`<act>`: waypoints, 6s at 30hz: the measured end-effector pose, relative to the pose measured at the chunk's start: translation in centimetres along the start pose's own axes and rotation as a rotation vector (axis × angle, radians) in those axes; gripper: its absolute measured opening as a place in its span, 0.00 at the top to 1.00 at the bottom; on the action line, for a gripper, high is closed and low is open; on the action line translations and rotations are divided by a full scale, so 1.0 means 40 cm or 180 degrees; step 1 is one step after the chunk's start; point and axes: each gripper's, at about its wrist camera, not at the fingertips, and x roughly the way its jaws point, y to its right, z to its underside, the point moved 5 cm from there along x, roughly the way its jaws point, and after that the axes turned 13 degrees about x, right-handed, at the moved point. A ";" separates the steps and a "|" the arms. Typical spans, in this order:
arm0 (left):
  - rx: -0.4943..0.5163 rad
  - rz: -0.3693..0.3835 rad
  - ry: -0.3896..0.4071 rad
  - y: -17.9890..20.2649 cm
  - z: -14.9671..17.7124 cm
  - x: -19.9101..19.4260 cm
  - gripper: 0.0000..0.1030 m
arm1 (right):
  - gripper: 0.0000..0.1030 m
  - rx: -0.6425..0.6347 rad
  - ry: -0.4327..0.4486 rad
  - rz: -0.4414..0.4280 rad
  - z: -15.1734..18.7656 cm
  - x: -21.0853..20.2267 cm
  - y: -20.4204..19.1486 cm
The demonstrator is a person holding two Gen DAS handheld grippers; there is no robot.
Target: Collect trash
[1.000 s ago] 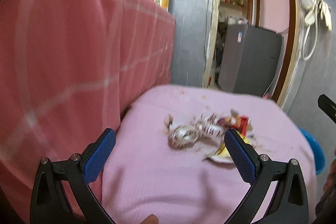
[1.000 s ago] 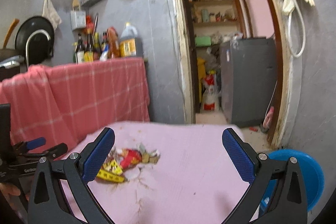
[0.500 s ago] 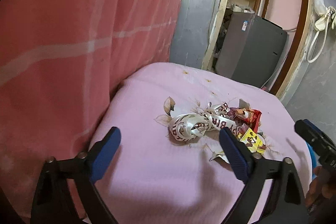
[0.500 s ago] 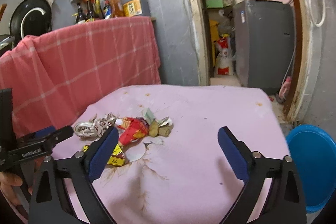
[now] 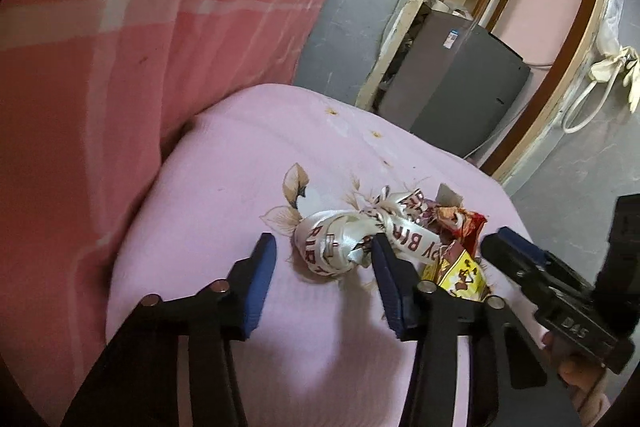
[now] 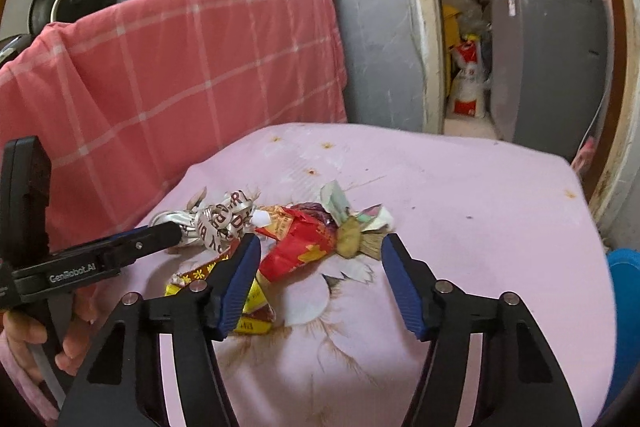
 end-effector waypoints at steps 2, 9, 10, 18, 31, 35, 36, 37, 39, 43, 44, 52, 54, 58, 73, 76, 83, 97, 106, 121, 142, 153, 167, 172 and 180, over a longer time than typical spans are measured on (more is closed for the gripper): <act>0.0017 0.0046 -0.0011 0.000 -0.005 -0.002 0.72 | 0.46 -0.0026 -0.0041 -0.0023 -0.005 0.015 -0.006; 0.0065 0.0061 -0.0026 0.033 -0.017 0.008 0.80 | 0.58 -0.0099 -0.0201 -0.0029 0.003 0.054 -0.023; 0.0073 0.0066 -0.0030 0.037 -0.017 0.008 0.81 | 0.61 -0.0099 -0.0218 -0.0031 0.005 0.056 -0.022; 0.0136 -0.0008 -0.0026 0.065 -0.010 0.003 0.87 | 0.73 -0.0115 -0.0250 -0.0039 0.012 0.057 -0.022; 0.0225 -0.0260 0.0206 0.103 -0.016 -0.050 0.93 | 0.92 -0.0016 0.0059 -0.0080 0.001 -0.007 -0.004; 0.0267 -0.0311 0.0334 0.116 -0.025 -0.069 0.93 | 0.92 0.0044 0.0221 -0.0090 -0.007 -0.049 0.005; 0.0273 -0.0316 0.0363 0.124 -0.024 -0.074 0.93 | 0.92 0.0060 0.0254 -0.0095 -0.011 -0.058 0.007; 0.0280 -0.0321 0.0396 0.130 -0.027 -0.078 0.93 | 0.92 0.0088 0.0323 -0.0099 -0.016 -0.074 0.012; 0.0290 -0.0323 0.0462 0.142 -0.032 -0.088 0.93 | 0.92 0.0126 0.0430 -0.0115 -0.027 -0.101 0.018; 0.0294 -0.0308 0.0572 0.168 -0.057 -0.101 0.93 | 0.92 0.0232 0.0658 -0.0180 -0.048 -0.170 0.026; 0.0289 -0.0296 0.0615 0.168 -0.062 -0.110 0.93 | 0.92 0.0236 0.0723 -0.0188 -0.051 -0.190 0.026; 0.0336 -0.0198 0.0989 0.240 -0.109 -0.161 0.93 | 0.92 0.0191 0.1242 -0.0142 -0.080 -0.350 0.027; 0.0390 -0.0190 0.1082 0.262 -0.119 -0.177 0.93 | 0.92 0.0185 0.1347 -0.0109 -0.088 -0.379 0.033; 0.0516 -0.0159 0.1229 0.323 -0.134 -0.196 0.93 | 0.92 0.0182 0.1574 -0.0023 -0.103 -0.449 0.054; 0.0713 0.0249 0.1494 0.586 -0.161 -0.187 0.93 | 0.92 0.0206 0.2070 0.0610 -0.082 -0.634 0.208; 0.0785 0.0321 0.1477 0.644 -0.164 -0.174 0.93 | 0.92 0.0325 0.2163 0.0724 -0.072 -0.664 0.259; 0.0920 0.0489 0.1413 0.758 -0.157 -0.130 0.93 | 0.92 0.0512 0.2269 0.0966 -0.046 -0.717 0.360; 0.1203 0.0764 0.0848 0.932 -0.094 0.045 0.93 | 0.92 0.0861 0.2042 0.1328 0.024 -0.715 0.547; 0.1337 0.0751 0.0402 0.984 -0.061 0.156 0.93 | 0.92 0.1199 0.1776 0.1434 0.071 -0.667 0.649; 0.1306 0.0853 -0.0219 1.028 -0.040 0.297 0.89 | 0.70 0.1616 0.1400 0.1403 0.088 -0.597 0.740; 0.1111 0.0864 -0.0259 0.980 -0.063 0.306 0.69 | 0.26 0.1868 0.0857 0.1907 0.093 -0.536 0.818; 0.1226 0.1116 -0.0299 1.002 -0.053 0.307 0.69 | 0.21 0.1894 0.0889 0.1752 0.099 -0.547 0.807; 0.1059 0.1077 -0.0309 0.959 -0.061 0.291 0.62 | 0.00 0.1948 0.0343 0.1951 0.101 -0.510 0.845; 0.1045 0.1079 -0.0302 0.950 -0.060 0.276 0.62 | 0.00 0.1963 0.0312 0.1871 0.095 -0.533 0.824; 0.1045 0.1139 -0.0268 0.936 -0.066 0.245 0.62 | 0.00 0.1700 -0.0099 0.1796 0.071 -0.542 0.796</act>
